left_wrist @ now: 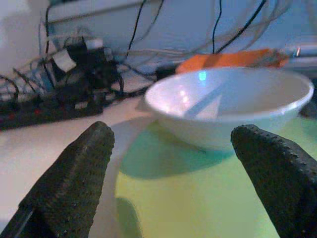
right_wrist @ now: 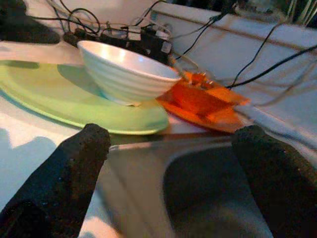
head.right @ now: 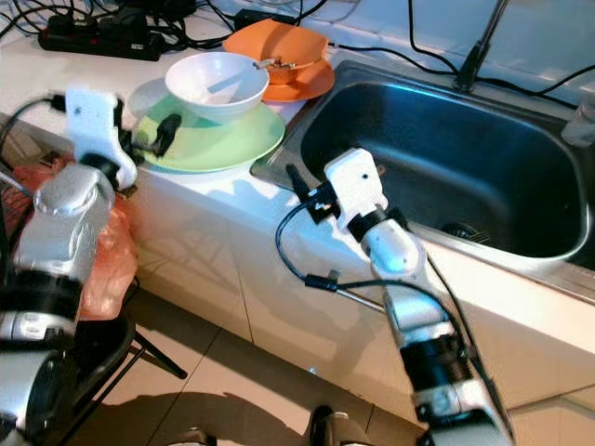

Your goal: Kitchen organization

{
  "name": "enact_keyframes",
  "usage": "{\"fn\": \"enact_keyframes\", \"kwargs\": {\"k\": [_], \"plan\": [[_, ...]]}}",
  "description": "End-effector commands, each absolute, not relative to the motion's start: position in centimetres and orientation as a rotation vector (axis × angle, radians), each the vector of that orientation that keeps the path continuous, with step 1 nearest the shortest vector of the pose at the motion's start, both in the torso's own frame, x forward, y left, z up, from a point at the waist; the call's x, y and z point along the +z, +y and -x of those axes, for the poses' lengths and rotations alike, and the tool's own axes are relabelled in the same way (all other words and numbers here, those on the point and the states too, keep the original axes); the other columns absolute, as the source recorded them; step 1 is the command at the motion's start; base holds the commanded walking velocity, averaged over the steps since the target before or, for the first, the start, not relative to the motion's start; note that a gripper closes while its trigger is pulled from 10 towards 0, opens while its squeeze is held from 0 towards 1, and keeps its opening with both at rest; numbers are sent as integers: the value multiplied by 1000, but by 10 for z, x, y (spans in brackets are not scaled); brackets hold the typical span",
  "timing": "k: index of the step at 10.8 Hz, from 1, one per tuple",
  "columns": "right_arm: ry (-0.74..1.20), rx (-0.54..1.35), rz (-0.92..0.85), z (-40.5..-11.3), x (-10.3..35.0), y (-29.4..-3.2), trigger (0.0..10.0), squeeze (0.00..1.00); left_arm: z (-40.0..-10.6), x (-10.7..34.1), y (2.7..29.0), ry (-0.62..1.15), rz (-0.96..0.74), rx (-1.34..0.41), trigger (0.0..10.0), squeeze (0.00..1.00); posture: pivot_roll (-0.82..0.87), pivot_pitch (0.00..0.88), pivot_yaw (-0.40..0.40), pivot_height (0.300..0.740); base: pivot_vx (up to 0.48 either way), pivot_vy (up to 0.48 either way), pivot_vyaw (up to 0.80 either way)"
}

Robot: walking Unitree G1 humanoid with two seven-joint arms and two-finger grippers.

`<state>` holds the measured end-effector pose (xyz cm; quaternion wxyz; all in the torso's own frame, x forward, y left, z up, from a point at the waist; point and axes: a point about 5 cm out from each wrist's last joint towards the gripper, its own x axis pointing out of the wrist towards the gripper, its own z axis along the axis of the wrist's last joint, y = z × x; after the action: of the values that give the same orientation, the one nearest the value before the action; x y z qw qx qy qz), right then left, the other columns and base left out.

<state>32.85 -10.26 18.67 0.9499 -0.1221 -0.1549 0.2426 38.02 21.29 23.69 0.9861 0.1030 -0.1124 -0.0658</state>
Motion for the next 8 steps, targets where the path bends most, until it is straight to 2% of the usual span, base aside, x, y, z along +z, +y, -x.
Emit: {"fn": "enact_keyframes", "kwargs": {"k": [1, 2, 4, 8], "plan": [[-293, 491, 211, -326, 187, -103, 10000, 0, -383, 246, 214, -249, -157, -118, 10000, 0, 9, 128, -12, 740, 0, 0, 0], [-287, 470, 200, -325, 185, -102, 10000, 0, -387, 250, 218, -254, -3, -76, 10000, 0, 8, 131, -12, 740, 0, 0, 0], [-290, 446, 244, -325, 186, -104, 10000, 0, -394, 247, 218, -236, 178, -39, 10000, 0, 3, 136, -9, 740, 0, 0, 0], [-272, 446, 215, -309, 184, -108, 10000, 0, -404, 242, 209, -164, 372, -54, 10000, 0, -31, 183, 15, 740, 0, 0, 0]]}}
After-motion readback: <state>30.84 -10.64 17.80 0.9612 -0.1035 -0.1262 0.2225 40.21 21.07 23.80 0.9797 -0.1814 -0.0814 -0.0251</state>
